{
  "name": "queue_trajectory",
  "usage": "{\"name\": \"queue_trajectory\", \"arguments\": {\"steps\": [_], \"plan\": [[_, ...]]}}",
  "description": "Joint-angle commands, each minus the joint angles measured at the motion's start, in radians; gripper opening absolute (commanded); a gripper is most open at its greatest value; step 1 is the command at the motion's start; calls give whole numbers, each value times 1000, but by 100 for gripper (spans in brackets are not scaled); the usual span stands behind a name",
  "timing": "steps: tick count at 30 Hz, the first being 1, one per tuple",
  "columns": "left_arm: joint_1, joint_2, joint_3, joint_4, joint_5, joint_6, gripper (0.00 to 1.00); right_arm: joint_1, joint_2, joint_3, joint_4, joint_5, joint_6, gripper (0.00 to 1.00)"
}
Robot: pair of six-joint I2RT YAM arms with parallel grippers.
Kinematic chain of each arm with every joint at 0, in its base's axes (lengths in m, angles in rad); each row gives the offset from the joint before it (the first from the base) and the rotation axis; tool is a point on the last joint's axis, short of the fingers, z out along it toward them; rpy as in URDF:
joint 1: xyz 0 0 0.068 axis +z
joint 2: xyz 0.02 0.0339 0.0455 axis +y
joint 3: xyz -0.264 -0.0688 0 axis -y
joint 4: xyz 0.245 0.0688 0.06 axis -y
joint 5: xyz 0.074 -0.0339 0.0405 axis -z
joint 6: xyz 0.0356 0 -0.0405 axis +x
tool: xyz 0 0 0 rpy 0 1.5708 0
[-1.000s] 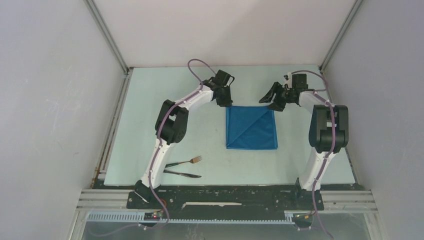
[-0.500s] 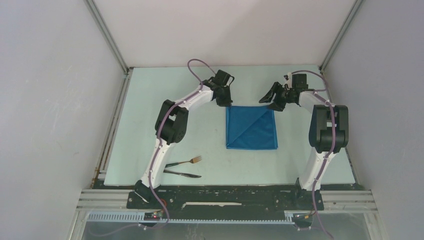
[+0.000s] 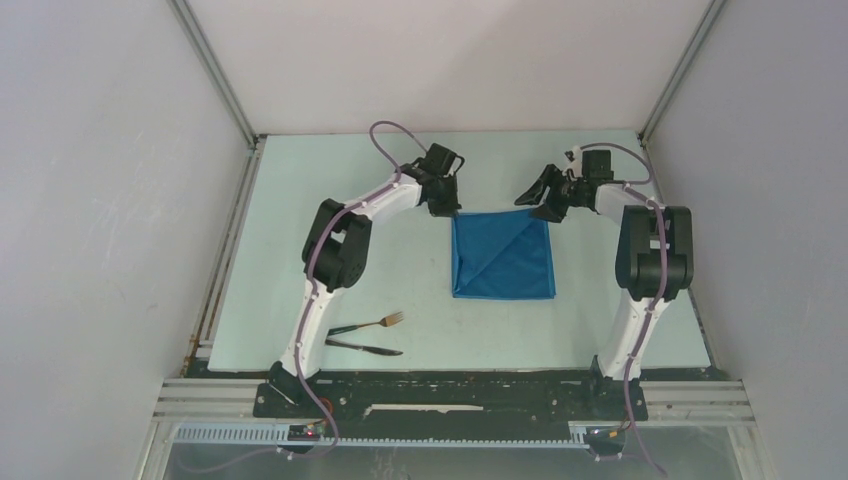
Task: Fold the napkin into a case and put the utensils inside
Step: Smooth out the upper triangle-folded napkin at the center of the board.
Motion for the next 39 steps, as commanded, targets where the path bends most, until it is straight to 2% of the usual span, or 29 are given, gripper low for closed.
{"name": "queue_trajectory", "arguments": {"steps": [1,15,23,27,31,34,36,39], "plan": [[11,-76,-22,37,-14,-15,0,-8,51,6,92,-71,60,69],[25,-38,10,45,28,-22,0,-21,132,36,223,-154,188,70],[24,-24,22,38,38,-27,2,-2,151,51,222,-139,194,72],[24,-40,47,-9,7,-11,11,-11,161,51,207,-139,179,72],[25,-127,15,-44,-32,-16,31,-13,161,51,202,-144,170,72],[22,-234,-67,-43,-55,-9,45,-16,157,52,203,-148,167,72],[18,-326,-146,-31,-56,-4,50,-17,156,51,204,-153,167,72],[3,-391,-270,9,26,-22,55,-16,153,51,207,-156,170,73]]}}
